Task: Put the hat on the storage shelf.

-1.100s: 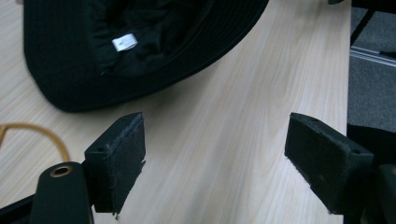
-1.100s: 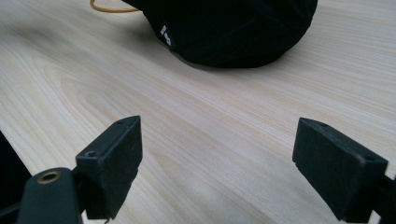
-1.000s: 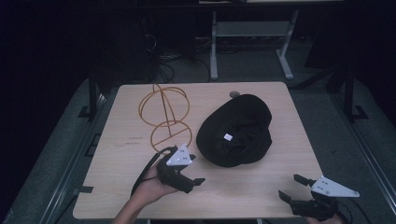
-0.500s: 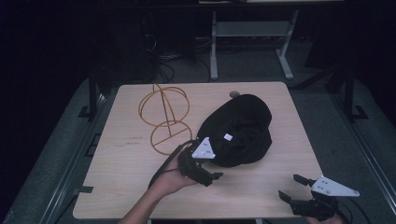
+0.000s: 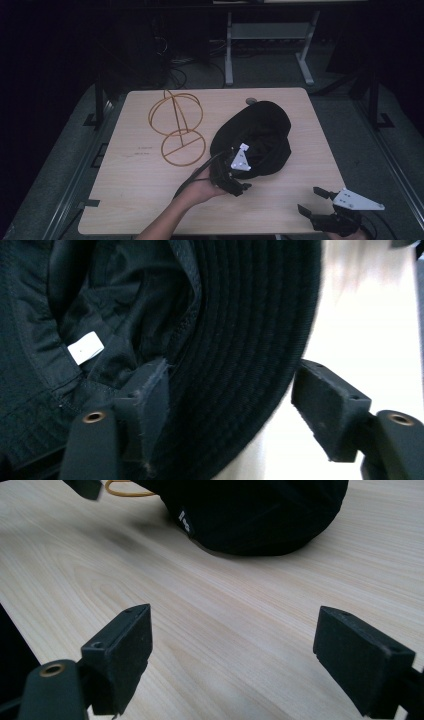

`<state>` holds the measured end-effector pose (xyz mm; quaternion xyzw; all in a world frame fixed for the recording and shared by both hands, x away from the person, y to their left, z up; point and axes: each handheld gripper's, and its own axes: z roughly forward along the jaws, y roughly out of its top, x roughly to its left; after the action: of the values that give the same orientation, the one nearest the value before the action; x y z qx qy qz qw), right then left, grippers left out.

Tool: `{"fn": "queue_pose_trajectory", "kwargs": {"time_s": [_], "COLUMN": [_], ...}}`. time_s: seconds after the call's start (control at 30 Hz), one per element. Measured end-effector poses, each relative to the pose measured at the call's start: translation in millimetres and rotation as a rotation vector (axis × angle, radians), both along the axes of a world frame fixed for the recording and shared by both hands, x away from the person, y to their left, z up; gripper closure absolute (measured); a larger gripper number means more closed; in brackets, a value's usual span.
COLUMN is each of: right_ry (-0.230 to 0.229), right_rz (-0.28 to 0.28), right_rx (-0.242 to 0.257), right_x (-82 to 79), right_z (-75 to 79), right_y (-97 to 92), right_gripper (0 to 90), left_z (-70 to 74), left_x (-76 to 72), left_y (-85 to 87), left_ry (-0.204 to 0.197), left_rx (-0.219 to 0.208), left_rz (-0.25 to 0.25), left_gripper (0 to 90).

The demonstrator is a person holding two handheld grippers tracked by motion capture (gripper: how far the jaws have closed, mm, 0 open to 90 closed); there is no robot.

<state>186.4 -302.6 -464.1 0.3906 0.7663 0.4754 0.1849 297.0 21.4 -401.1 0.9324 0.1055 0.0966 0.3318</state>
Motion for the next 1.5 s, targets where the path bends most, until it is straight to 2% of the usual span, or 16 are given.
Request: {"fn": "queue_pose_trajectory", "kwargs": {"time_s": [0.07, 0.27, 0.4, 0.6, 0.73, 0.8, 0.83, 0.87, 0.9, 0.97, 1.1, 1.3, 1.5], "right_ry": [0.002, 0.001, 0.0, -0.011, -0.017, -0.026, -0.026, -0.035, -0.035, -0.036, -0.056, -0.083, -0.079], "right_rz": [0.002, 0.009, 0.007, 0.013, 0.021, 0.028, 0.028, 0.037, 0.037, 0.039, 0.056, 0.066, 0.072], "right_rx": [0.0, -0.005, -0.003, 0.003, 0.028, 0.038, 0.038, 0.043, 0.047, 0.047, 0.041, 0.059, 0.054], "right_x": [0.7, 2.2, 3.9, 5.7, 7.7, 9.1, 9.1, 12.2, 12.9, 13.8, 20.2, 30.0, 38.3], "right_z": [0.0, -0.6, 0.5, 5.3, 9.8, 11.4, 11.4, 13.0, 13.6, 14.3, 20.5, 29.6, 33.1], "right_y": [0.5, 3.2, 5.3, 12.3, 15.4, 17.9, 17.9, 21.6, 23.1, 24.5, 32.8, 40.0, 47.2], "right_gripper": [15.4, 15.4, 15.1, 15.0, 14.9, 14.3, 14.3, 14.0, 13.8, 13.9, 13.9, 13.9, 13.9], "left_z": [-2.8, -5.1, -1.0, 3.5, 8.7, 11.7, 11.7, 14.9, 15.7, 17.0, 22.9, 27.1, 29.5], "left_x": [0.6, 0.7, -2.2, -5.2, -7.5, -9.3, -9.3, -10.4, -10.9, -11.2, -12.3, -13.1, -13.3], "left_y": [-3.2, -4.8, 0.5, 15.5, 25.2, 30.2, 30.2, 34.1, 35.0, 36.4, 44.8, 51.4, 54.1], "left_ry": [-0.025, -0.07, -0.098, -0.086, -0.062, -0.041, -0.041, -0.022, -0.02, -0.017, 0.027, 0.052, 0.081], "left_rx": [0.024, 0.022, -0.014, -0.079, -0.126, -0.17, -0.17, -0.196, -0.205, -0.214, -0.282, -0.32, -0.361], "left_rz": [0.007, 0.011, 0.013, 0.0, -0.014, -0.017, -0.017, -0.022, -0.023, -0.029, -0.04, -0.051, -0.068], "left_gripper": [37.8, 57.9, 72.0, 83.5, 85.8, 86.4, 86.4, 86.7, 86.8, 86.9, 87.1, 87.1, 87.2]}}
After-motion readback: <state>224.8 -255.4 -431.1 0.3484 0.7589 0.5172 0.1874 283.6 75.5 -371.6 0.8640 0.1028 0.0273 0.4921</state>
